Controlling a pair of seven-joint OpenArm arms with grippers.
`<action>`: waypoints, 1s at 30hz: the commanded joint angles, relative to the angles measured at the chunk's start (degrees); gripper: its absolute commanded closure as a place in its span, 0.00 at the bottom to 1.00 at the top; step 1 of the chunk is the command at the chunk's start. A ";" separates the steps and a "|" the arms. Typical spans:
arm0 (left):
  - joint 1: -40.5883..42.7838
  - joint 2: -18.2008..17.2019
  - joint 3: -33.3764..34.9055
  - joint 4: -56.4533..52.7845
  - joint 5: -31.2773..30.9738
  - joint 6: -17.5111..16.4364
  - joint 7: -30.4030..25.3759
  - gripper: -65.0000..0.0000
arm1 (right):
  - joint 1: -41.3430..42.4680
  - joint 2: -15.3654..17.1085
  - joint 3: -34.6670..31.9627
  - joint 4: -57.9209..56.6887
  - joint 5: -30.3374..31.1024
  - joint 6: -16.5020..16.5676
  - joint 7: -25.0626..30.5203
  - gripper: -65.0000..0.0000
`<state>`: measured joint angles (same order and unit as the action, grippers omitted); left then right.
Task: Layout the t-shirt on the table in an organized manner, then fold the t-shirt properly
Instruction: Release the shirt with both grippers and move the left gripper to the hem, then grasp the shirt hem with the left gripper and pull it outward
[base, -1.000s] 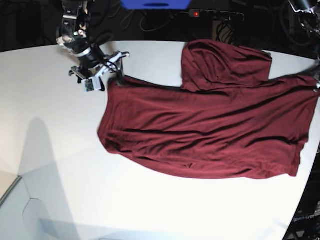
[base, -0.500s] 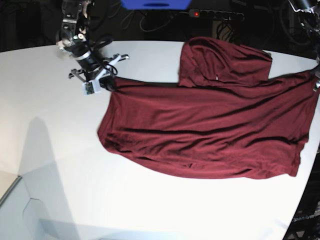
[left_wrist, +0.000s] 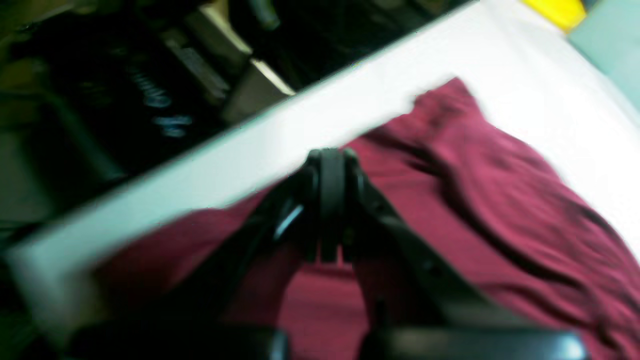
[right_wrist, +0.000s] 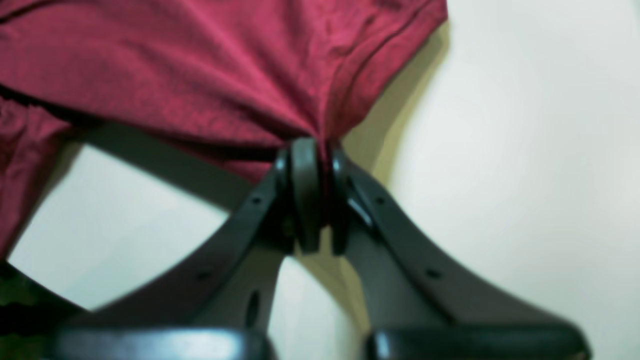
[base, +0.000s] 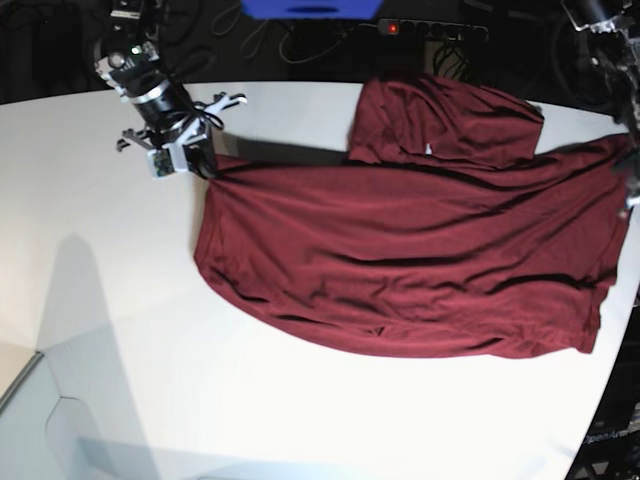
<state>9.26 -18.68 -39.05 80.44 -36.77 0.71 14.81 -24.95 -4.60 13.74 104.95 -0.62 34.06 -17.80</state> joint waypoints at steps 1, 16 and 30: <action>-1.30 -0.62 1.55 0.13 -0.10 -0.58 -1.05 0.99 | 0.38 0.16 0.81 0.86 0.93 0.27 1.41 1.00; 6.44 1.14 18.34 13.84 -0.81 -0.58 2.82 0.99 | 2.22 0.16 3.54 0.59 0.93 0.27 1.06 1.00; 16.55 3.07 18.34 27.73 -0.81 -0.67 19.43 0.99 | 4.33 -0.19 3.45 0.50 0.93 0.27 1.06 1.00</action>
<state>25.87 -14.96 -20.43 106.89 -37.08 0.12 35.53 -20.67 -4.91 17.08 104.44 -0.62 34.28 -18.20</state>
